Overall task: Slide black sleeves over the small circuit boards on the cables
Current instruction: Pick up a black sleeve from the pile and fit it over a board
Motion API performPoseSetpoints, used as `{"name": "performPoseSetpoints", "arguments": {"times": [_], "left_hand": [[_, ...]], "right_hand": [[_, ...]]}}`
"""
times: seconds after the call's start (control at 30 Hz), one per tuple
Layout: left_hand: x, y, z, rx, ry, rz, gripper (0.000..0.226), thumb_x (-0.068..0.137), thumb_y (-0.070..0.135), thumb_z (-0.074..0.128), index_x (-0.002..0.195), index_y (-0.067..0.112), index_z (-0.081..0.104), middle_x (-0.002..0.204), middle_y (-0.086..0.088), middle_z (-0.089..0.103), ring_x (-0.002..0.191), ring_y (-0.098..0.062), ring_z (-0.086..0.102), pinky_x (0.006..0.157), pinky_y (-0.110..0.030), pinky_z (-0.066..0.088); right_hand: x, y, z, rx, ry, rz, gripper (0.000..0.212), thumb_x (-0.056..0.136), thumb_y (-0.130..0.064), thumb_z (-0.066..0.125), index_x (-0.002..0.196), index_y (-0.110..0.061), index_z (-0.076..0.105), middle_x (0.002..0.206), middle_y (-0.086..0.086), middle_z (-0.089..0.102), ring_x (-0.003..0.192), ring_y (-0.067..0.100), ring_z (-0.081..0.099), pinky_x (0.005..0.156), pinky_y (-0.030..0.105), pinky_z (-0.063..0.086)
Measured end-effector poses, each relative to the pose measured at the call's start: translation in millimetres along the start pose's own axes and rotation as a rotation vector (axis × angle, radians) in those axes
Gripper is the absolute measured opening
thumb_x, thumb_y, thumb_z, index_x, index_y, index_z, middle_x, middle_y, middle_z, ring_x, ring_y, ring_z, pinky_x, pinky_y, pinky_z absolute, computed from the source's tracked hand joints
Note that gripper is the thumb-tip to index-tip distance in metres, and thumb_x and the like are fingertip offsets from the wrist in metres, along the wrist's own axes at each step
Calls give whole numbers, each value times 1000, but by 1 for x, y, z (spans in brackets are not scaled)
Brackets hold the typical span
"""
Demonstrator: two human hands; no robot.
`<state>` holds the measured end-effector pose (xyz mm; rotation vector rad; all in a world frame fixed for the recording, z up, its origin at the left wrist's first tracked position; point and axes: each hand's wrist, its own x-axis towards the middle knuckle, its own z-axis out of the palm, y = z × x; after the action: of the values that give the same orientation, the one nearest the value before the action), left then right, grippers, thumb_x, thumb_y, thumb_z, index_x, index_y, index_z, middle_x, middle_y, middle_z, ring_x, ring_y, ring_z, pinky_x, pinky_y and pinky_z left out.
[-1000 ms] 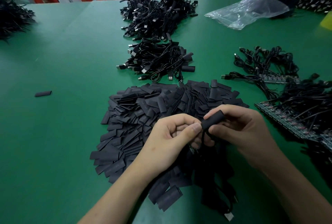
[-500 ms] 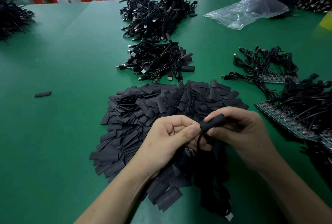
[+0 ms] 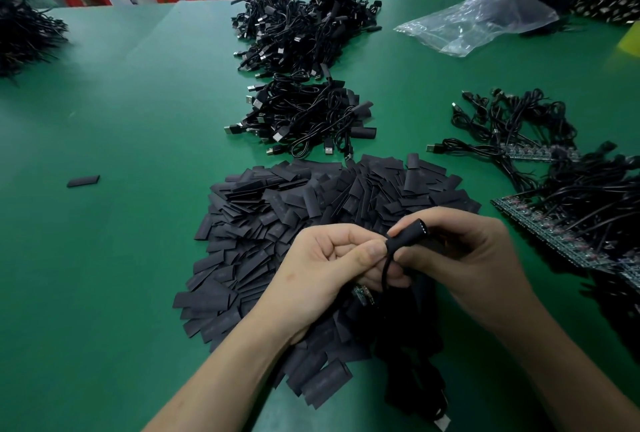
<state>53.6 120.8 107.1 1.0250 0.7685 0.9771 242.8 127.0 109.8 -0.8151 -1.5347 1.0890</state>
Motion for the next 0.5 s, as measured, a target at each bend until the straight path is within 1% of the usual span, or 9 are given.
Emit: {"name": "performPoseSetpoints", "arguments": {"times": [0.03, 0.1, 0.13, 0.17, 0.23, 0.3, 0.4, 0.43, 0.5], "left_hand": [[0, 1, 0, 13, 15, 15, 15, 92, 16, 66, 93, 13, 81, 84, -14, 78, 76, -22, 77, 70, -24, 59], [1, 3, -1, 96, 78, 51, 19, 93, 22, 67, 101, 13, 81, 85, -11, 78, 78, -18, 75, 72, -24, 60], [1, 5, -2, 156, 111, 64, 22, 93, 26, 68, 105, 13, 81, 86, -11, 78, 78, -17, 74, 74, -26, 60], [0, 6, -2, 213, 132, 71, 25, 92, 33, 71, 106, 15, 81, 88, -11, 79, 79, -17, 74, 75, -28, 61], [-1, 9, -1, 293, 147, 68, 33, 84, 45, 73, 103, 19, 81, 90, -8, 80, 80, -15, 73, 77, -30, 61], [-2, 11, 0, 317, 157, 44, 35, 78, 48, 75, 96, 19, 82, 89, -8, 80, 81, -15, 74, 80, -34, 60], [-1, 11, -2, 279, 136, -21, 37, 78, 47, 76, 95, 15, 82, 92, -11, 80, 88, -21, 75, 90, -41, 60], [-1, 11, -3, 258, 121, -39, 37, 79, 47, 76, 95, 14, 82, 94, -12, 79, 89, -22, 75, 90, -40, 60], [-1, 12, -4, 219, 103, -58, 36, 79, 45, 76, 93, 13, 82, 92, -12, 79, 86, -19, 73, 87, -34, 61]], "right_hand": [[-1, 0, -2, -77, 25, -11, 17, 75, -25, 87, 90, -26, 79, 80, -1, 77, 72, 14, 72, 71, 24, 58], [-2, 1, -5, -253, 67, -33, 16, 77, -28, 83, 93, -24, 80, 83, 0, 77, 77, 20, 73, 74, 38, 60], [-2, 1, -5, -337, 74, -51, 17, 79, -28, 83, 95, -21, 80, 84, -1, 76, 77, 21, 72, 73, 42, 59], [-2, 1, -5, -419, 69, -83, 18, 80, -28, 83, 96, -19, 80, 84, -3, 74, 77, 20, 71, 72, 41, 57], [-3, 1, 0, -562, 38, -168, 19, 82, -29, 81, 97, -17, 80, 83, -9, 70, 77, 12, 66, 70, 29, 52], [-4, 1, 4, -665, 8, -224, 18, 85, -29, 79, 98, -18, 79, 82, -15, 65, 76, 6, 61, 71, 20, 46], [-4, 3, 4, -732, 1, -261, 18, 87, -27, 78, 101, -15, 79, 83, -17, 59, 75, 7, 56, 72, 20, 43], [-5, 3, 4, -737, 4, -269, 19, 87, -27, 78, 101, -15, 79, 83, -16, 59, 74, 8, 55, 72, 21, 43], [-5, 4, 5, -741, 15, -286, 19, 87, -27, 78, 100, -13, 79, 79, -11, 62, 72, 11, 56, 69, 24, 45]]}}
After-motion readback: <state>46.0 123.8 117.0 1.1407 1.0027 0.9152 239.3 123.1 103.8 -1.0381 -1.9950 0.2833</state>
